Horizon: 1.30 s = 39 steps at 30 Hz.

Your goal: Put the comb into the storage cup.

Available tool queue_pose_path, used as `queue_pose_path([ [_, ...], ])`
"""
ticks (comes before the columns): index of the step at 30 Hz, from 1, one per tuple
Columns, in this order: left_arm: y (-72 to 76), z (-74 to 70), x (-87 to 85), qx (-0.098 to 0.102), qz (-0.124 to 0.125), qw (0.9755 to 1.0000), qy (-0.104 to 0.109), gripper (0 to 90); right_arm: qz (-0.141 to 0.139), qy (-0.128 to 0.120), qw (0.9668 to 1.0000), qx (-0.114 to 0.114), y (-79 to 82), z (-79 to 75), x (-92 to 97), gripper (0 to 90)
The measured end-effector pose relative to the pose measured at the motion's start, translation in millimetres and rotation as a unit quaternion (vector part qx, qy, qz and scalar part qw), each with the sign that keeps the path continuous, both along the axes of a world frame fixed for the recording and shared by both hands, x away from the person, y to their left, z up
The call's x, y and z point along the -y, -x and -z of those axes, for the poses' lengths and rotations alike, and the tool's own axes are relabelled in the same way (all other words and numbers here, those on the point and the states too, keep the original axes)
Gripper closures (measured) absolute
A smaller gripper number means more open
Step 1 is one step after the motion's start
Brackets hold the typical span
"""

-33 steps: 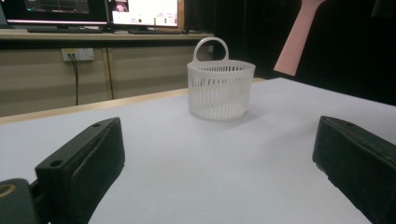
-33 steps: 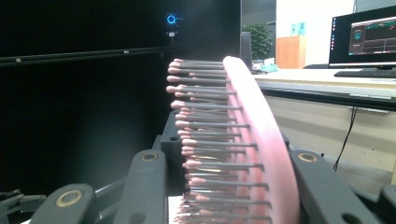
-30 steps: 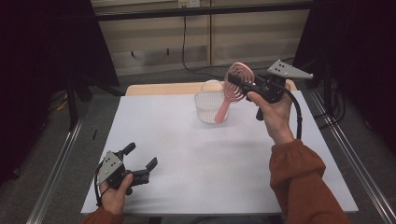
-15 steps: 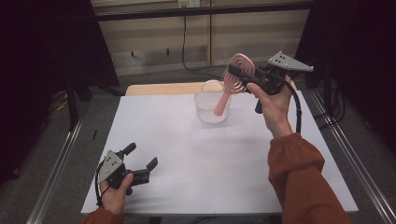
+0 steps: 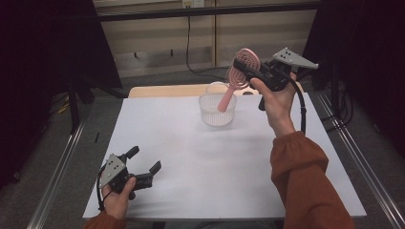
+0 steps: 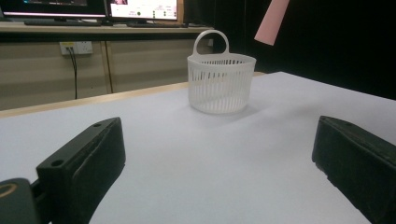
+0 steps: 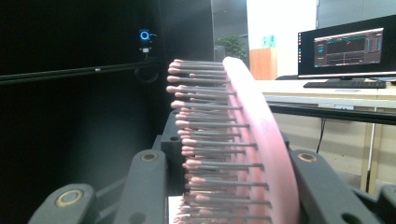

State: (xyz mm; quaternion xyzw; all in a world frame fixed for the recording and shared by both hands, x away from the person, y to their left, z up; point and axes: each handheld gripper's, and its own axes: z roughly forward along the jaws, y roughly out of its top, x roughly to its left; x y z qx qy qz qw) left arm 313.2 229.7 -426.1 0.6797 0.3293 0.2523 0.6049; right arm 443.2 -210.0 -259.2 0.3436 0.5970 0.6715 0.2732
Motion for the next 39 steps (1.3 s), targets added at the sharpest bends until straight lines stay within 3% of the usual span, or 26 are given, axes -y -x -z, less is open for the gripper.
queue_pose_path([
  [18,0.0,-0.5,-0.9,0.002,0.002,1.0000,-0.002,2.8,0.023,-0.020,0.9995,-0.004,-18.7,18.6,-6.3,63.2],
  [39,-0.4,-0.3,-1.6,-0.003,0.006,1.0000,-0.006,3.1,0.051,-0.021,0.9984,-0.010,-33.2,41.0,-9.0,63.2],
])
